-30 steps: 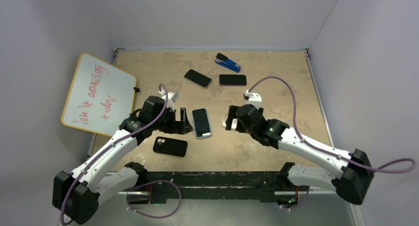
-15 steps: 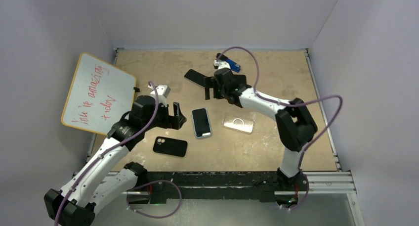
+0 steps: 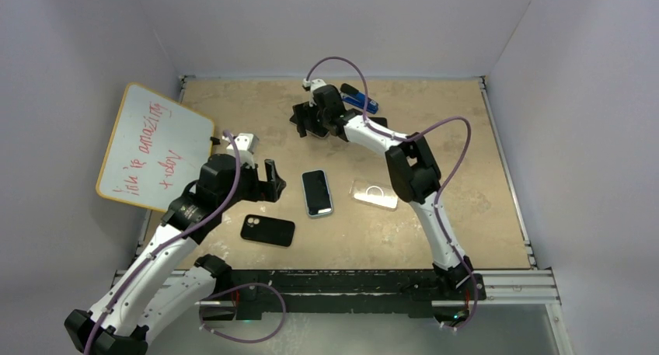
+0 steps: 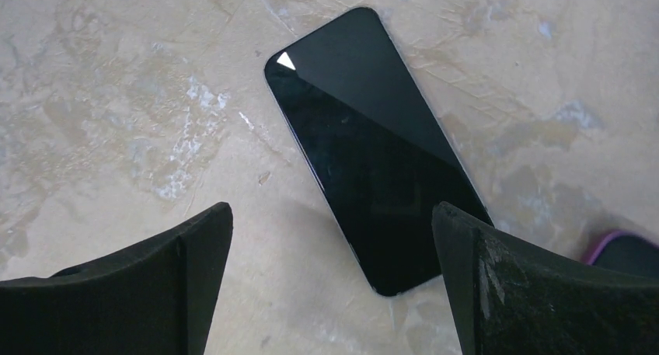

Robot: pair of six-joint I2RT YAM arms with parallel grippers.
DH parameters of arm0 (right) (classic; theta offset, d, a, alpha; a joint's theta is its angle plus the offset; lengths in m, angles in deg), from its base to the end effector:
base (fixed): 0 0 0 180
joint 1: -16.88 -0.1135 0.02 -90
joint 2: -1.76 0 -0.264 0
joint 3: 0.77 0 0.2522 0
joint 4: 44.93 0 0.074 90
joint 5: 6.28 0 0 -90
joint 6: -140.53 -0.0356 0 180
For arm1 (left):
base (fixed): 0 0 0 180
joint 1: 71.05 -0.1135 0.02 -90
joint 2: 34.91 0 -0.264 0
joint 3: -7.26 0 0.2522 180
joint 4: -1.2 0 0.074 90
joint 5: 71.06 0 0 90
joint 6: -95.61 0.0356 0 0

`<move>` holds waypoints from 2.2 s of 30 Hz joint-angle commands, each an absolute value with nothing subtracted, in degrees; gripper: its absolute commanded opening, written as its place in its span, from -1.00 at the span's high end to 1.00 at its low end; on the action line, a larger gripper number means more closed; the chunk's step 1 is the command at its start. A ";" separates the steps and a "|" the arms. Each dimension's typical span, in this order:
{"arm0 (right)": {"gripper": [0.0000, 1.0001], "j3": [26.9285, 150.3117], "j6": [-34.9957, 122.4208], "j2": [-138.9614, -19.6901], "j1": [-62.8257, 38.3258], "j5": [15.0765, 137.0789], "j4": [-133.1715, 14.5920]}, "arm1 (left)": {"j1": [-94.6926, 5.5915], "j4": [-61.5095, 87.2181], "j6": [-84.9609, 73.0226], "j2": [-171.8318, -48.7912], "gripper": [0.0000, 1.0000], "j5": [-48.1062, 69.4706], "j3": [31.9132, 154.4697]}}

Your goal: Put the phone into the phone case

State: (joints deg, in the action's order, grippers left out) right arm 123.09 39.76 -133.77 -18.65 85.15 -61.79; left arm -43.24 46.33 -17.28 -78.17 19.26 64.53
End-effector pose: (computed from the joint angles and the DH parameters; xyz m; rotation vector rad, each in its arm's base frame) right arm 0.4495 0.3199 0.1951 -0.4355 2.0568 0.4673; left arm 0.1472 -0.0774 0.2988 0.0892 2.1561 -0.5160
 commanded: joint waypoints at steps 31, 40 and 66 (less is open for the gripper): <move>-0.97 132.33 56.87 -141.53 -14.76 76.77 -69.40 | -43.45 48.41 -45.29 -94.56 -0.74 30.94 56.28; -0.48 127.37 55.94 -138.51 -15.42 79.43 -69.49 | -43.46 43.10 -42.64 -98.42 -0.62 24.24 55.79; 0.04 92.98 41.49 -111.66 -20.71 86.25 -64.07 | -43.37 42.45 -37.64 -101.56 -0.65 20.40 53.93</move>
